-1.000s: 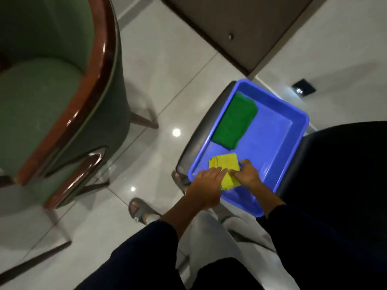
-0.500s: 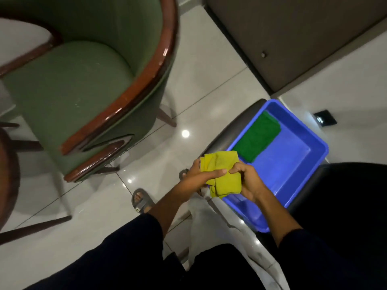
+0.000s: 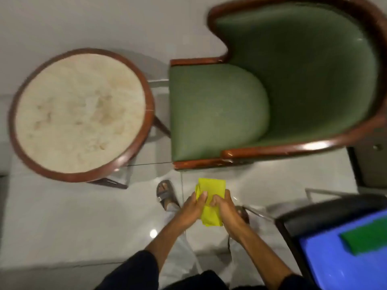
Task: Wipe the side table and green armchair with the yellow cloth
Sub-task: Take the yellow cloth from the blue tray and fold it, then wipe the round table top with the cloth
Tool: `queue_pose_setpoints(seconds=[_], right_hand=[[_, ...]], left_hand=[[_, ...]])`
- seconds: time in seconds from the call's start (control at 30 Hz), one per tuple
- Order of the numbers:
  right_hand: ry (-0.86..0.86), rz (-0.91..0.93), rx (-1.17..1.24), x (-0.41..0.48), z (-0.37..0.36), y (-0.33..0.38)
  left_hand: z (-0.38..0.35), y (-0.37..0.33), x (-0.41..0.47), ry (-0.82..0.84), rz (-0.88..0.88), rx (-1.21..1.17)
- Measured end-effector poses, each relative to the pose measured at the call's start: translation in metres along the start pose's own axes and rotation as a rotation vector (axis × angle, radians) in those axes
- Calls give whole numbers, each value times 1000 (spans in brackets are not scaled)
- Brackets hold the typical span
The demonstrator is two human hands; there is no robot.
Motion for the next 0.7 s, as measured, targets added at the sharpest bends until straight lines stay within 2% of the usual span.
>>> queue_pose_setpoints(seconds=[0.07,0.17,0.27,0.33,0.4,0.47,0.53,0.6,0.7], right_hand=[[-10,33,-65,9,-55,14],[123,53,-67,23,-145,47],[19,188,-126,40,-190,92],[-117,425,-351,52,-204,127],[-348,670,-688,79,-215,162],[-554,710,-990,128,-233,189],[-563,661,-1268,184,-257,199],[-489,726,-1485,221,-282,183],[-507,805,-1451,249,-298,169]], left_hand=[[51,12,1,-78,-48,49],[138,19,4,-209,-60,193],[216,5,19,-394,-113,313],[263,-6,33,-532,-173,440],[309,-10,57,-645,-193,634],[351,-11,93,-724,-211,784],[384,-10,133,-752,-223,909],[406,2,160,-772,-209,979],[425,29,183,-814,-171,1010]])
Point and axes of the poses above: each hand's wrist, its own x-axis towards the middle knuckle, its own z-axis out of the back of the hand, y = z × x, the point moved 6 cm from there along x, towards the middle knuckle, and after that the axes turned 5 degrees about -z, right-handed, at the moved point
